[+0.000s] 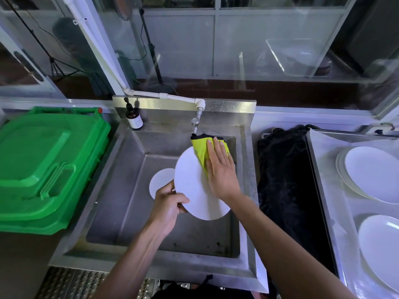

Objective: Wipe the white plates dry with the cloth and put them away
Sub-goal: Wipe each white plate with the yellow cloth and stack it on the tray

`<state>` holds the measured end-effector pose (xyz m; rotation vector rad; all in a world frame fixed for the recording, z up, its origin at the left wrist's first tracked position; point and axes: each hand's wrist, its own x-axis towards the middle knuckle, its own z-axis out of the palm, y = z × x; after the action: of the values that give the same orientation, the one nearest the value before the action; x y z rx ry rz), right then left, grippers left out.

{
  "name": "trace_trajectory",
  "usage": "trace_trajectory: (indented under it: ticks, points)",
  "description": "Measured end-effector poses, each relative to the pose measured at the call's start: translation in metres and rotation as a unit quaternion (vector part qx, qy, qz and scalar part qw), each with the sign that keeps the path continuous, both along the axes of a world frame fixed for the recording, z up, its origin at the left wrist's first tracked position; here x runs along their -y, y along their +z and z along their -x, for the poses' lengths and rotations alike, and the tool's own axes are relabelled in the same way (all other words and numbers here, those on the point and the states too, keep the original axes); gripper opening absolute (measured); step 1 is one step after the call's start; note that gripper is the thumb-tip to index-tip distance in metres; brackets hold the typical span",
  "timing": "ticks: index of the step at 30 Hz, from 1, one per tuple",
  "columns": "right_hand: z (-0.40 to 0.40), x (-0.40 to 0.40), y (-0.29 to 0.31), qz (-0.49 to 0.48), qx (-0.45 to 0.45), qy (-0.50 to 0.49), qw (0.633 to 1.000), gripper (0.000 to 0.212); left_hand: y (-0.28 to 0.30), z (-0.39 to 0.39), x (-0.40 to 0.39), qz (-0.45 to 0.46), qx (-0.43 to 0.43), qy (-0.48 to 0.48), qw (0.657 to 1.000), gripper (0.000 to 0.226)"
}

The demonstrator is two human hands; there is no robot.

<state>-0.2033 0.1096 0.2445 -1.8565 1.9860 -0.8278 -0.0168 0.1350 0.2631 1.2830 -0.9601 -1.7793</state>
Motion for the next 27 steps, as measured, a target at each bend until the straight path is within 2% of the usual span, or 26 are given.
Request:
trace_trajectory:
  ticks: [9, 14, 20, 23, 27]
  points:
    - [-0.024, -0.041, -0.022, -0.069, 0.101, -0.074, 0.990, 0.058, 0.001, 0.011, -0.002, 0.012, 0.022, 0.049, 0.998, 0.044]
    - [-0.049, -0.066, -0.021, -0.073, 0.169, -0.061, 0.981, 0.060, 0.005, 0.017, 0.002, 0.014, 0.022, 0.041, 0.999, 0.047]
    - [-0.069, -0.078, -0.015, -0.056, 0.161, -0.012, 0.985, 0.071, 0.009, 0.024, 0.003, 0.002, 0.002, 0.058, 0.998, 0.052]
    - [-0.069, -0.085, -0.022, -0.030, 0.151, -0.002, 0.988, 0.063, 0.008, 0.025, 0.002, -0.004, -0.018, 0.091, 0.996, 0.052]
    - [-0.063, -0.092, -0.043, -0.062, 0.127, -0.060, 0.988, 0.059, 0.005, 0.020, 0.000, -0.005, -0.016, 0.133, 0.991, 0.046]
